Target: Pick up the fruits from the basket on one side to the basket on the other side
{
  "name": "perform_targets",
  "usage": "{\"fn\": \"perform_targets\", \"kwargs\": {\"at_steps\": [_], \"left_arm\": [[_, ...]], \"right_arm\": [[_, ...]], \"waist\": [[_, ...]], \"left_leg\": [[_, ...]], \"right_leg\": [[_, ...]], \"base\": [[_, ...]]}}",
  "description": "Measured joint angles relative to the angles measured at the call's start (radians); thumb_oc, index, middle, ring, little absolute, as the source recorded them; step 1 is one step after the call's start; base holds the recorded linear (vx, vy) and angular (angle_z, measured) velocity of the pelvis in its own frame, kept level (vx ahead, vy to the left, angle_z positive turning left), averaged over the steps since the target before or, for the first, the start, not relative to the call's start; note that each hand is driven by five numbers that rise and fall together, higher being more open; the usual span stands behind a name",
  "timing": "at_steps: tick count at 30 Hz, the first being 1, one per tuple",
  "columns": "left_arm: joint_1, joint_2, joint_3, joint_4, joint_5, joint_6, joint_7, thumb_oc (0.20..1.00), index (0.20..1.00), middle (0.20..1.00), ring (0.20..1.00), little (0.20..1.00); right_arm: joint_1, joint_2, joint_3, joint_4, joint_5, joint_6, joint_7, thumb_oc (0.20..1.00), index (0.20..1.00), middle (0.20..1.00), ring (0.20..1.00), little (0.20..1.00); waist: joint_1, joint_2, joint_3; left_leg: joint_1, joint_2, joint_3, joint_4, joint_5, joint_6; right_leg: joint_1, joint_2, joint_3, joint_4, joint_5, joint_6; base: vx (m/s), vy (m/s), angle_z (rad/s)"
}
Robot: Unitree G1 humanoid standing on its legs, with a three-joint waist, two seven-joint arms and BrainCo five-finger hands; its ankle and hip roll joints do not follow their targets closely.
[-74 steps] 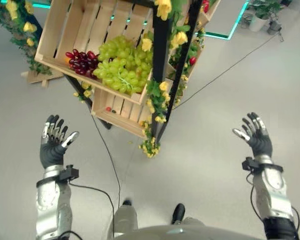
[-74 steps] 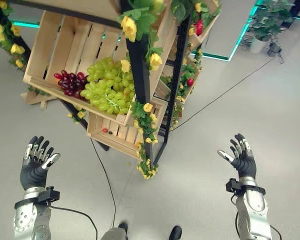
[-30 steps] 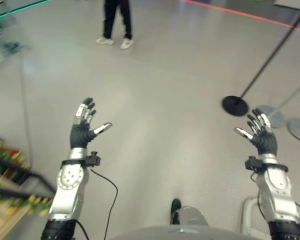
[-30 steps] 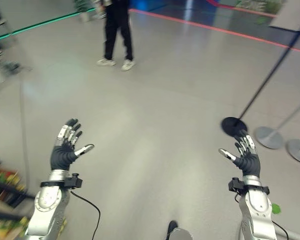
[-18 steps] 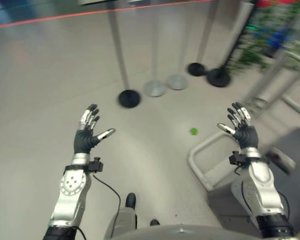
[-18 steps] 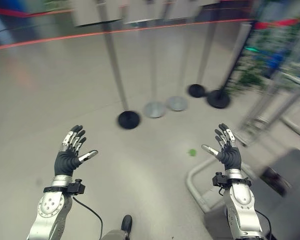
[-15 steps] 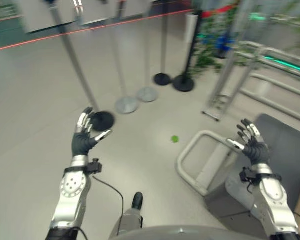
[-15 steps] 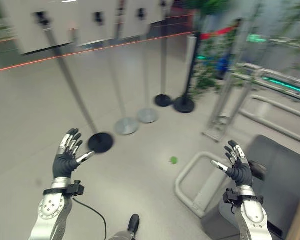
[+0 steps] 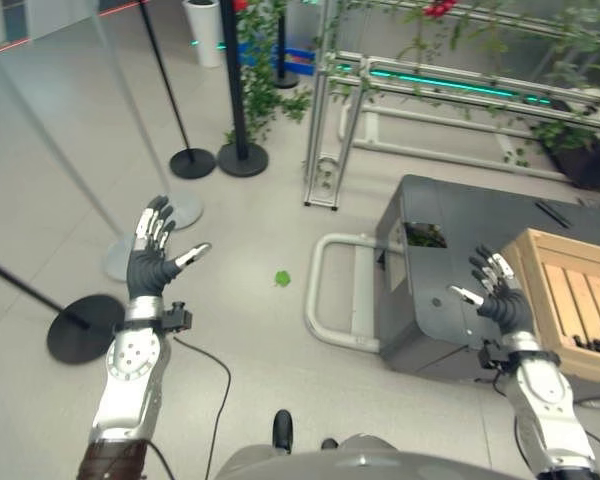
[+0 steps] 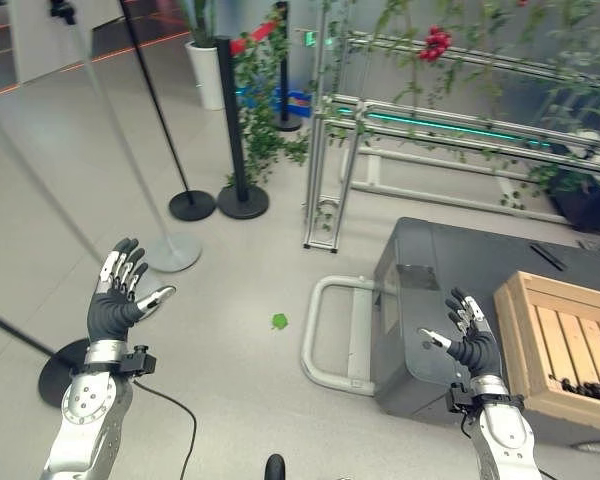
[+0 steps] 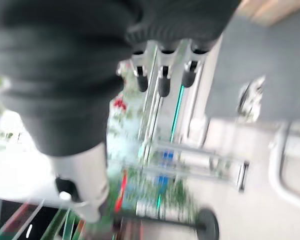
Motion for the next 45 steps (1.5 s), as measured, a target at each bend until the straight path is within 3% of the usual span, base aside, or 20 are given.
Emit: {"fn": "perform_targets", "kwargs": {"at_steps": [2, 6, 7, 9, 11, 13, 14, 17, 20, 23, 24, 26, 27, 29, 32, 36, 37, 38, 39, 45], "left_arm": [[0.012, -0.003, -0.006, -0.007, 0.002, 0.000, -0.001, 1.000, 1.000, 1.000, 1.000, 1.000], [0.009, 0.012, -0.005, -0.002, 0.020, -0.001, 0.001, 1.000, 1.000, 1.000, 1.000, 1.000], [0.006, 0.016, -0.005, 0.003, 0.020, -0.001, 0.002, 1.000, 1.000, 1.000, 1.000, 1.000], [0.000, 0.019, -0.003, 0.014, 0.020, -0.001, 0.002, 1.000, 1.000, 1.000, 1.000, 1.000], [-0.007, 0.019, -0.002, 0.032, 0.019, -0.002, 0.008, 1.000, 1.000, 1.000, 1.000, 1.000], [0.005, 0.041, 0.003, 0.033, 0.020, -0.003, 0.014, 1.000, 1.000, 1.000, 1.000, 1.000], [0.012, 0.040, 0.008, 0.036, 0.020, -0.005, 0.017, 1.000, 1.000, 1.000, 1.000, 1.000], [0.043, -0.040, -0.004, 0.041, 0.019, -0.003, 0.019, 1.000, 1.000, 1.000, 1.000, 1.000], [0.036, -0.047, -0.002, 0.040, 0.017, -0.002, 0.019, 1.000, 1.000, 1.000, 1.000, 1.000], [0.007, -0.038, -0.001, 0.043, 0.017, -0.002, 0.021, 1.000, 1.000, 1.000, 1.000, 1.000], [-0.009, -0.039, -0.009, 0.050, 0.018, -0.002, 0.021, 1.000, 1.000, 1.000, 1.000, 1.000], [-0.021, -0.049, -0.028, 0.059, 0.018, -0.001, 0.021, 1.000, 1.000, 1.000, 1.000, 1.000], [-0.037, -0.059, -0.056, 0.068, 0.019, -0.001, 0.019, 1.000, 1.000, 1.000, 1.000, 1.000], [-0.035, -0.059, -0.054, 0.067, 0.020, -0.003, 0.025, 1.000, 1.000, 1.000, 1.000, 1.000], [-0.027, -0.044, -0.052, 0.069, 0.036, -0.006, 0.033, 1.000, 1.000, 1.000, 1.000, 1.000], [-0.024, -0.046, -0.050, 0.072, 0.039, -0.004, 0.042, 1.000, 1.000, 1.000, 1.000, 1.000], [-0.010, -0.045, -0.038, 0.067, 0.042, -0.005, 0.047, 1.000, 1.000, 1.000, 1.000, 1.000], [0.000, -0.042, -0.031, 0.065, 0.042, -0.005, 0.051, 1.000, 1.000, 1.000, 1.000, 1.000], [0.016, -0.025, -0.024, 0.065, 0.042, -0.004, 0.055, 1.000, 1.000, 1.000, 1.000, 1.000], [-0.065, -0.002, -0.025, 0.067, 0.066, -0.005, 0.058, 1.000, 1.000, 1.000, 1.000, 1.000]], "right_arm": [[-0.004, -0.005, -0.005, 0.000, -0.005, -0.001, -0.001, 1.000, 1.000, 1.000, 1.000, 1.000], [-0.022, -0.011, -0.007, 0.010, -0.011, -0.002, -0.017, 1.000, 1.000, 1.000, 1.000, 1.000], [-0.045, -0.011, -0.003, 0.028, -0.016, -0.003, -0.017, 1.000, 1.000, 1.000, 1.000, 1.000], [-0.055, -0.009, 0.001, 0.044, -0.028, 0.000, -0.018, 1.000, 1.000, 1.000, 1.000, 1.000], [-0.041, -0.009, 0.001, 0.045, -0.042, 0.000, -0.017, 1.000, 1.000, 1.000, 1.000, 1.000], [-0.020, -0.009, 0.018, 0.059, -0.045, 0.002, -0.017, 1.000, 1.000, 1.000, 1.000, 1.000], [-0.020, -0.009, 0.023, 0.061, -0.046, 0.002, -0.015, 1.000, 1.000, 1.000, 1.000, 1.000], [-0.002, -0.054, 0.017, 0.073, -0.047, 0.007, -0.015, 1.000, 1.000, 1.000, 1.000, 1.000], [-0.020, -0.065, 0.002, 0.074, -0.046, 0.013, -0.017, 1.000, 1.000, 1.000, 1.000, 1.000], [-0.013, -0.061, -0.015, 0.071, -0.041, 0.011, -0.021, 1.000, 1.000, 1.000, 1.000, 1.000], [-0.015, -0.061, -0.022, 0.068, -0.037, 0.010, -0.023, 1.000, 1.000, 1.000, 1.000, 1.000], [-0.020, -0.067, -0.027, 0.068, -0.035, 0.010, -0.030, 1.000, 1.000, 1.000, 1.000, 1.000], [-0.016, -0.068, -0.043, 0.064, -0.030, 0.009, -0.039, 1.000, 1.000, 1.000, 1.000, 1.000], [-0.017, -0.055, -0.038, 0.064, -0.026, 0.008, -0.043, 1.000, 1.000, 1.000, 1.000, 1.000], [-0.032, -0.059, -0.008, 0.076, -0.027, 0.005, -0.048, 1.000, 1.000, 1.000, 1.000, 1.000], [-0.045, -0.061, 0.002, 0.082, -0.027, 0.004, -0.054, 1.000, 1.000, 1.000, 1.000, 1.000], [-0.054, -0.060, 0.017, 0.081, -0.028, 0.006, -0.053, 1.000, 1.000, 1.000, 1.000, 1.000], [-0.058, -0.062, 0.028, 0.074, -0.028, 0.005, -0.052, 1.000, 1.000, 1.000, 1.000, 1.000], [-0.068, -0.056, 0.044, 0.062, -0.028, 0.001, -0.051, 1.000, 1.000, 1.000, 1.000, 1.000], [-0.100, -0.042, 0.064, 0.055, -0.032, -0.002, -0.044, 1.000, 1.000, 1.000, 1.000, 1.000]], "waist": [[-0.008, 0.017, -0.001], [-0.003, 0.023, -0.004], [-0.002, 0.019, -0.006], [-0.005, 0.026, -0.004], [-0.005, 0.027, -0.004], [-0.006, -0.008, -0.025], [-0.001, -0.022, -0.033], [-0.012, 0.078, -0.045], [-0.030, 0.108, -0.042], [-0.031, 0.069, -0.029], [-0.029, 0.039, -0.017], [-0.034, 0.013, -0.008], [-0.035, -0.006, 0.003], [-0.025, -0.006, 0.008], [-0.010, 0.016, 0.019], [0.019, 0.072, 0.033], [0.040, 0.074, 0.033], [0.053, 0.070, 0.033], [0.052, 0.053, 0.029], [0.023, 0.008, 0.034]], "left_leg": [[0.017, 0.033, 0.042, -0.014, -0.004, -0.011], [0.027, 0.051, 0.109, -0.009, -0.018, -0.044], [0.030, 0.041, 0.117, 0.002, -0.029, -0.029], [0.035, 0.040, 0.094, 0.026, -0.037, -0.043], [0.049, 0.047, 0.048, 0.061, -0.062, -0.075], [0.071, 0.072, 0.068, 0.072, -0.081, -0.139], [0.080, 0.079, 0.071, 0.073, -0.084, -0.156], [0.083, 0.261, 0.030, 0.071, -0.070, -0.250], [0.100, 0.347, 0.030, 0.063, -0.025, -0.230], [0.098, 0.405, -0.044, 0.124, 0.051, -0.178], [0.079, 0.385, -0.111, 0.171, 0.065, -0.181], [0.045, 0.290, -0.187, 0.242, -0.013, -0.261], [0.009, 0.145, -0.208, 0.237, -0.070, -0.254], [-0.045, 0.024, -0.211, 0.196, -0.089, -0.204], [-0.140, -0.037, -0.275, 0.137, -0.054, -0.166], [-0.144, -0.003, -0.295, 0.045, -0.041, -0.149], [-0.098, 0.009, -0.290, 0.039, 0.026, -0.147], [-0.077, 0.007, -0.280, 0.033, 0.045, -0.130], [-0.049, -0.007, -0.263, 0.030, 0.066, -0.071], [0.039, -0.018, -0.182, -0.017, 0.019, -0.034]], "right_leg": [[0.001, -0.035, -0.175, -0.006, 0.000, 0.006], [0.066, -0.150, -0.175, -0.105, 0.048, 0.088], [0.078, -0.227, -0.183, -0.150, 0.076, 0.130], [0.092, -0.296, -0.166, -0.203, 0.114, 0.165], [0.115, -0.341, -0.145, -0.252, 0.161, 0.184], [0.121, -0.341, -0.191, -0.247, 0.168, 0.183], [0.120, -0.321, -0.189, -0.245, 0.203, 0.166], [0.091, -0.154, -0.195, -0.167, 0.145, 0.081], [0.074, -0.052, -0.208, -0.123, 0.087, 0.024], [0.091, 0.023, -0.184, -0.118, 0.051, -0.035], [0.106, 0.023, -0.158, -0.120, 0.044, -0.065], [0.121, 0.016, -0.092, -0.148, 0.050, -0.089], [0.156, 0.002, -0.063, -0.197, 0.066, -0.094], [0.195, 0.011, -0.033, -0.239, 0.066, -0.103], [0.240, 0.045, 0.026, -0.276, 0.058, -0.116], [0.313, 0.093, 0.120, -0.292, 0.020, -0.097], [0.322, 0.104, 0.187, -0.255, -0.018, -0.079], [0.319, 0.103, 0.194, -0.233, -0.033, -0.064], [0.320, 0.085, 0.171, -0.219, -0.055, -0.038], [0.323, 0.033, 0.145, -0.186, -0.052, 0.051]], "base": [[-0.02, -0.096, -0.91], [0.05, -0.232, -0.72], [0.12, -0.293, -0.57], [0.10, -0.323, -0.44], [0.08, -0.375, -0.22], [0.09, -0.534, -0.19], [0.08, -0.497, -0.19], [0.08, -0.394, -0.18], [0.13, -0.503, -0.30], [0.12, -0.403, -0.42], [0.10, -0.233, -0.38], [0.17, -0.291, -0.32], [0.17, -0.235, -0.29], [0.18, -0.159, -0.53], [0.23, -0.159, -0.62], [0.26, -0.036, -1.06], [0.16, 0.036, -1.41], [0.26, 0.090, -1.86], [0.18, 0.066, -1.14], [0.22, 0.072, -0.72]]}}
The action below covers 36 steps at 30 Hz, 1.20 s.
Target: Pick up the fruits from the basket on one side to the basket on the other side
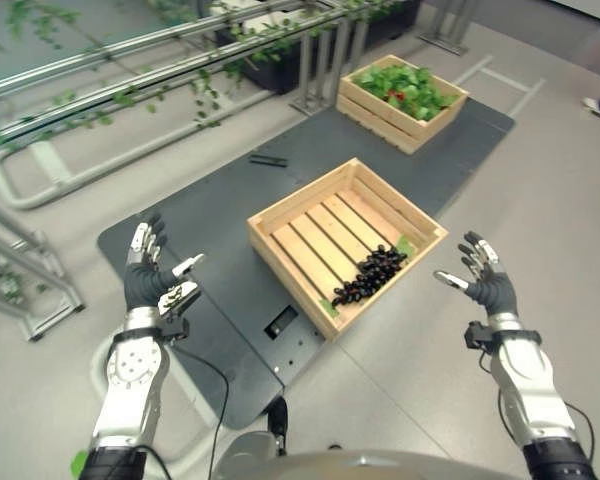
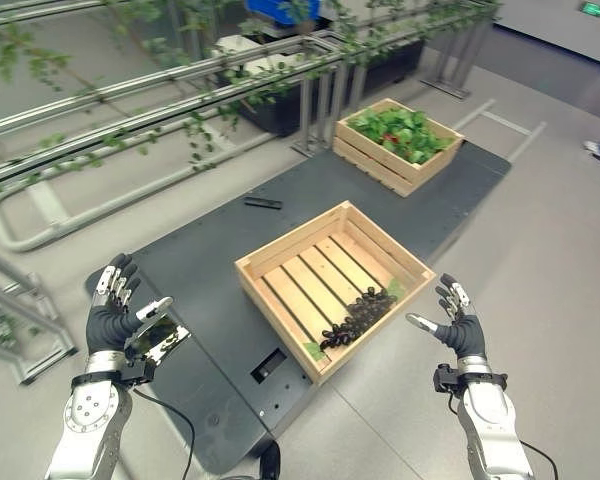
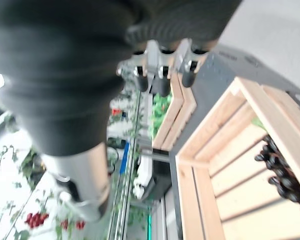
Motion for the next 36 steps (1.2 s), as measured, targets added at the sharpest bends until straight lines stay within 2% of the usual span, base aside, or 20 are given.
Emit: {"fn": "perform_targets", "kwargs": {"at_steps": [1, 2, 4, 5, 6, 7, 8, 11, 13, 15, 16, 19, 21, 24, 26, 28, 31, 32, 35, 36], "left_arm": [[-0.021, 0.003, 0.004, 0.002, 0.005, 0.000, 0.001, 1.000, 1.000, 1.000, 1.000, 1.000], [-0.034, 0.006, 0.012, 0.005, 0.011, 0.001, 0.000, 1.000, 1.000, 1.000, 1.000, 1.000], [-0.034, 0.012, 0.012, 0.008, 0.011, 0.001, 0.001, 1.000, 1.000, 1.000, 1.000, 1.000], [-0.023, 0.018, 0.014, 0.006, 0.012, 0.002, 0.000, 1.000, 1.000, 1.000, 1.000, 1.000], [-0.021, 0.023, 0.004, 0.005, 0.011, 0.002, 0.003, 1.000, 1.000, 1.000, 1.000, 1.000], [-0.007, 0.027, 0.005, 0.002, 0.012, 0.003, 0.001, 1.000, 1.000, 1.000, 1.000, 1.000], [-0.003, 0.024, 0.004, 0.001, 0.012, 0.003, 0.001, 1.000, 1.000, 1.000, 1.000, 1.000], [0.020, 0.016, 0.014, 0.001, 0.011, 0.005, 0.001, 1.000, 1.000, 1.000, 1.000, 1.000], [0.029, 0.019, 0.018, 0.008, 0.011, 0.006, 0.001, 1.000, 1.000, 1.000, 1.000, 1.000], [0.028, 0.019, 0.012, 0.015, 0.011, 0.006, 0.002, 1.000, 1.000, 1.000, 1.000, 1.000], [0.033, 0.012, 0.006, 0.030, 0.011, 0.007, 0.002, 1.000, 1.000, 1.000, 1.000, 1.000], [0.039, -0.019, -0.020, 0.042, 0.012, 0.012, 0.000, 1.000, 1.000, 1.000, 1.000, 1.000], [0.046, -0.056, -0.021, 0.043, 0.012, 0.011, -0.006, 1.000, 1.000, 1.000, 1.000, 1.000], [0.044, -0.088, -0.028, 0.051, 0.011, 0.014, -0.012, 1.000, 1.000, 1.000, 1.000, 1.000], [0.032, -0.078, -0.047, 0.060, 0.009, 0.015, -0.019, 1.000, 1.000, 1.000, 1.000, 1.000], [0.019, -0.073, -0.058, 0.066, 0.001, 0.014, -0.023, 1.000, 1.000, 1.000, 1.000, 1.000], [-0.032, -0.071, -0.093, 0.080, -0.013, 0.019, -0.032, 1.000, 1.000, 1.000, 1.000, 1.000], [-0.036, -0.067, -0.094, 0.077, -0.013, 0.019, -0.036, 1.000, 1.000, 1.000, 1.000, 1.000], [-0.019, -0.058, -0.093, 0.078, -0.034, 0.019, -0.037, 1.000, 1.000, 1.000, 1.000, 1.000], [-0.007, -0.058, -0.093, 0.078, -0.038, 0.020, -0.039, 1.000, 1.000, 1.000, 1.000, 1.000]], "right_arm": [[-0.010, 0.000, 0.006, 0.007, -0.007, 0.003, 0.001, 1.000, 1.000, 1.000, 1.000, 1.000], [-0.018, 0.006, 0.016, 0.010, -0.016, 0.010, 0.006, 1.000, 1.000, 1.000, 1.000, 1.000], [-0.007, 0.012, 0.012, 0.009, -0.018, 0.009, 0.006, 1.000, 1.000, 1.000, 1.000, 1.000], [-0.003, 0.016, 0.006, 0.006, -0.024, 0.007, 0.004, 1.000, 1.000, 1.000, 1.000, 1.000], [-0.005, 0.018, -0.002, 0.004, -0.028, 0.006, 0.003, 1.000, 1.000, 1.000, 1.000, 1.000], [-0.008, 0.017, -0.008, 0.002, -0.036, 0.006, -0.001, 1.000, 1.000, 1.000, 1.000, 1.000], [-0.009, 0.016, -0.011, 0.001, -0.037, 0.006, -0.001, 1.000, 1.000, 1.000, 1.000, 1.000], [-0.006, 0.022, -0.008, 0.003, -0.047, 0.006, -0.001, 1.000, 1.000, 1.000, 1.000, 1.000], [0.006, 0.026, -0.009, 0.006, -0.047, 0.006, -0.003, 1.000, 1.000, 1.000, 1.000, 1.000], [0.024, 0.031, -0.012, 0.015, -0.047, 0.007, -0.011, 1.000, 1.000, 1.000, 1.000, 1.000], [0.042, 0.029, -0.016, 0.024, -0.047, 0.007, -0.014, 1.000, 1.000, 1.000, 1.000, 1.000], [0.070, -0.002, -0.032, 0.027, -0.047, 0.014, -0.015, 1.000, 1.000, 1.000, 1.000, 1.000], [0.066, -0.049, -0.035, 0.024, -0.046, 0.015, -0.009, 1.000, 1.000, 1.000, 1.000, 1.000], [0.074, -0.082, -0.054, 0.026, -0.046, 0.017, -0.002, 1.000, 1.000, 1.000, 1.000, 1.000], [0.091, -0.085, -0.061, 0.025, -0.044, 0.017, 0.001, 1.000, 1.000, 1.000, 1.000, 1.000], [0.084, -0.082, -0.068, 0.024, -0.044, 0.015, -0.002, 1.000, 1.000, 1.000, 1.000, 1.000], [0.080, -0.082, -0.079, 0.021, -0.044, 0.015, -0.005, 1.000, 1.000, 1.000, 1.000, 1.000], [0.062, -0.078, -0.078, 0.020, -0.044, 0.015, -0.010, 1.000, 1.000, 1.000, 1.000, 1.000], [0.040, -0.066, -0.077, 0.013, -0.044, 0.014, -0.012, 1.000, 1.000, 1.000, 1.000, 1.000], [0.045, -0.055, -0.077, 0.012, -0.044, 0.014, -0.015, 1.000, 1.000, 1.000, 1.000, 1.000]], "waist": [[0.014, -0.001, 0.008], [0.029, 0.010, 0.023], [0.021, 0.017, 0.029], [0.020, 0.013, 0.030], [0.006, 0.011, 0.032], [0.004, 0.013, 0.032], [0.003, 0.016, 0.032], [0.005, 0.029, 0.024], [0.001, 0.007, 0.006], [-0.002, -0.031, -0.018], [-0.007, -0.031, -0.025], [-0.022, 0.021, -0.035], [-0.025, 0.070, -0.044], [-0.029, 0.093, -0.041], [-0.041, 0.083, -0.040], [-0.041, 0.078, -0.037], [-0.047, 0.067, -0.031], [-0.048, 0.080, -0.029], [-0.028, 0.080, -0.030], [-0.035, 0.078, -0.030]], "left_leg": [[0.013, 0.017, 0.018, -0.013, -0.003, -0.004], [0.043, 0.050, 0.044, -0.017, -0.007, -0.010], [0.084, 0.066, 0.030, -0.023, -0.032, -0.018], [0.105, 0.074, 0.024, -0.019, -0.047, -0.011], [0.098, 0.076, 0.032, -0.016, -0.043, -0.007], [0.101, 0.080, 0.061, -0.003, -0.053, -0.021], [0.091, 0.080, 0.081, 0.003, -0.054, -0.024], [0.095, 0.103, 0.064, 0.024, -0.073, -0.053], [0.097, 0.100, 0.051, 0.028, -0.080, -0.085], [0.092, 0.100, 0.014, 0.054, -0.104, -0.124], [0.098, 0.124, -0.027, 0.058, -0.116, -0.158], [0.123, 0.211, -0.103, 0.050, -0.130, -0.181], [0.114, 0.249, -0.131, 0.055, -0.142, -0.180], [0.090, 0.273, -0.195, 0.088, -0.150, -0.193], [0.050, 0.271, -0.232, 0.120, -0.129, -0.187], [-0.019, 0.263, -0.210, 0.133, -0.084, -0.172], [-0.060, 0.251, -0.092, 0.098, -0.007, -0.116], [-0.063, 0.271, 0.010, 0.074, -0.004, -0.112], [-0.045, 0.274, 0.030, 0.046, -0.004, -0.114], [-0.027, 0.272, 0.029, 0.024, 0.010, -0.138]], "right_leg": [[-0.034, 0.012, -0.017, 0.069, -0.017, 0.030], [-0.116, 0.030, -0.112, 0.264, -0.025, 0.100], [-0.171, 0.030, -0.153, 0.440, -0.009, 0.141], [-0.242, -0.021, -0.234, 0.567, -0.014, 0.158], [-0.262, -0.067, -0.287, 0.592, -0.022, 0.125], [-0.299, -0.166, -0.327, 0.540, -0.038, 0.089], [-0.296, -0.198, -0.333, 0.484, -0.035, 0.088], [-0.300, -0.250, -0.256, 0.177, 0.022, 0.097], [-0.291, -0.269, -0.203, 0.025, 0.079, 0.107], [-0.265, -0.272, -0.179, -0.048, 0.122, 0.104], [-0.244, -0.246, -0.186, -0.050, 0.195, 0.103], [-0.211, -0.153, -0.227, -0.028, 0.245, 0.063], [-0.211, -0.115, -0.269, 0.033, 0.203, -0.004], [-0.220, -0.102, -0.316, 0.110, 0.130, -0.021], [-0.214, -0.085, -0.319, 0.137, 0.086, -0.022], [-0.208, -0.082, -0.332, 0.137, 0.062, -0.024], [-0.184, -0.094, -0.358, 0.095, 0.044, -0.038], [-0.185, -0.084, -0.393, 0.094, 0.040, -0.044], [-0.174, -0.082, -0.396, 0.103, 0.029, -0.043], [-0.161, -0.084, -0.404, 0.093, 0.030, -0.039]], "base": [[0.21, 0.074, -0.63], [0.10, 0.057, -0.55], [0.20, 0.103, -0.09], [0.28, 0.043, 0.19], [0.23, -0.071, 0.33], [0.25, -0.146, 0.32], [0.19, -0.118, 0.27], [0.28, -0.199, 0.10], [0.34, -0.268, 0.23], [0.27, -0.234, 0.47], [0.24, -0.286, 0.60], [0.18, -0.235, 0.48], [0.18, -0.324, 0.47], [0.12, -0.342, 0.59], [0.03, -0.175, 1.00], [-0.02, -0.191, 1.42], [-0.03, -0.077, 1.25], [0.01, -0.029, 0.73], [0.02, -0.007, 0.25], [0.01, 0.027, 0.16]]}}
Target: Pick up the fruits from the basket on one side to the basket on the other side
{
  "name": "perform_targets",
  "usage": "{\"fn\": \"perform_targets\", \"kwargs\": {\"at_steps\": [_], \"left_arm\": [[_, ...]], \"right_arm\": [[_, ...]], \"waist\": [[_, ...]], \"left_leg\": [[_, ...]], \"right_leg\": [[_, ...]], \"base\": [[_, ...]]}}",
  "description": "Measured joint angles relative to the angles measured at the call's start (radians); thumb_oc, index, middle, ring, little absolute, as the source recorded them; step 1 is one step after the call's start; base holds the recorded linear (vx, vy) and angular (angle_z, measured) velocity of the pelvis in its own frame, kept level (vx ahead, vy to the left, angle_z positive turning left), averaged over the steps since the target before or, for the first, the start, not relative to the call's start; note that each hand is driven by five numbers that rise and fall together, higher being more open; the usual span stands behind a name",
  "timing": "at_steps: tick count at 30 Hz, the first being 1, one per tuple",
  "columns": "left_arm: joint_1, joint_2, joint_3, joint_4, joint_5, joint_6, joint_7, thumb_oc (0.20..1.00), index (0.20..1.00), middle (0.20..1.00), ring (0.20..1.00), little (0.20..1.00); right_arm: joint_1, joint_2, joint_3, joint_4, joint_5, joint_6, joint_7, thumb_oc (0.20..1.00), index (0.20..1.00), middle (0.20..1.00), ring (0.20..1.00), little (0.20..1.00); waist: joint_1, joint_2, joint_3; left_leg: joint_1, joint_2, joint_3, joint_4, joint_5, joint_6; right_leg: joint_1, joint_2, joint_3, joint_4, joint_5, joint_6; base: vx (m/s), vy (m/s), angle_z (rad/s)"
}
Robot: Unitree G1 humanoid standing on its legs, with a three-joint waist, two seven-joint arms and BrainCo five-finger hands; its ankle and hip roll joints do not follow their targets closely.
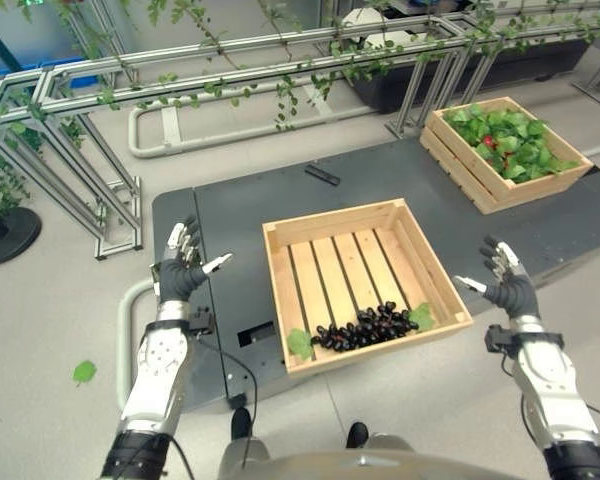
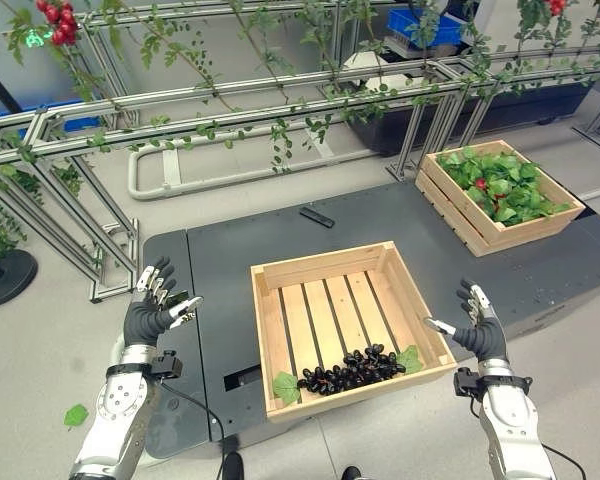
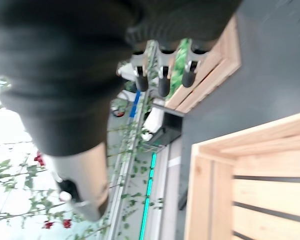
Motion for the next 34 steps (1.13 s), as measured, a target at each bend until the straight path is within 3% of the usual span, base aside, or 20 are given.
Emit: {"fn": "perform_targets", "kwargs": {"at_steps": [4, 6, 12, 34], "left_arm": [[0.008, 0.015, 0.005, 0.000, -0.001, 0.000, 0.000, 1.000, 1.000, 1.000, 1.000, 1.000], [0.008, 0.016, 0.005, 0.000, -0.001, 0.001, 0.000, 1.000, 1.000, 1.000, 1.000, 1.000], [0.013, 0.024, 0.006, 0.000, -0.002, 0.001, 0.000, 1.000, 1.000, 1.000, 1.000, 1.000], [0.020, 0.023, 0.001, -0.001, -0.011, 0.002, 0.000, 1.000, 1.000, 1.000, 1.000, 1.000]], "right_arm": [[0.028, 0.034, 0.001, 0.001, 0.000, 0.001, -0.002, 1.000, 1.000, 1.000, 1.000, 1.000], [0.034, 0.043, 0.001, 0.001, 0.000, 0.001, -0.007, 1.000, 1.000, 1.000, 1.000, 1.000], [0.032, 0.048, 0.007, 0.001, -0.002, 0.002, -0.011, 1.000, 1.000, 1.000, 1.000, 1.000], [0.033, 0.057, 0.009, 0.001, -0.003, 0.002, -0.029, 1.000, 1.000, 1.000, 1.000, 1.000]], "waist": [[-0.016, 0.000, -0.001], [-0.016, 0.000, -0.001], [-0.015, -0.006, -0.003], [-0.017, -0.006, -0.007]], "left_leg": [[0.018, -0.008, -0.002, -0.067, 0.031, -0.067], [0.022, -0.019, -0.004, -0.080, 0.037, -0.076], [0.054, -0.051, -0.005, -0.085, 0.031, -0.067], [0.071, -0.048, -0.005, -0.086, 0.031, -0.067]], "right_leg": [[0.022, -0.009, -0.027, -0.026, 0.007, 0.019], [0.039, -0.019, -0.039, -0.052, 0.017, 0.033], [0.101, -0.037, -0.049, -0.113, 0.041, 0.055], [0.135, -0.033, -0.060, -0.134, 0.049, 0.053]], "base": [[0.01, 0.027, 0.20], [0.04, 0.059, 0.18], [0.01, 0.057, 0.07], [0.00, 0.007, 0.02]]}}
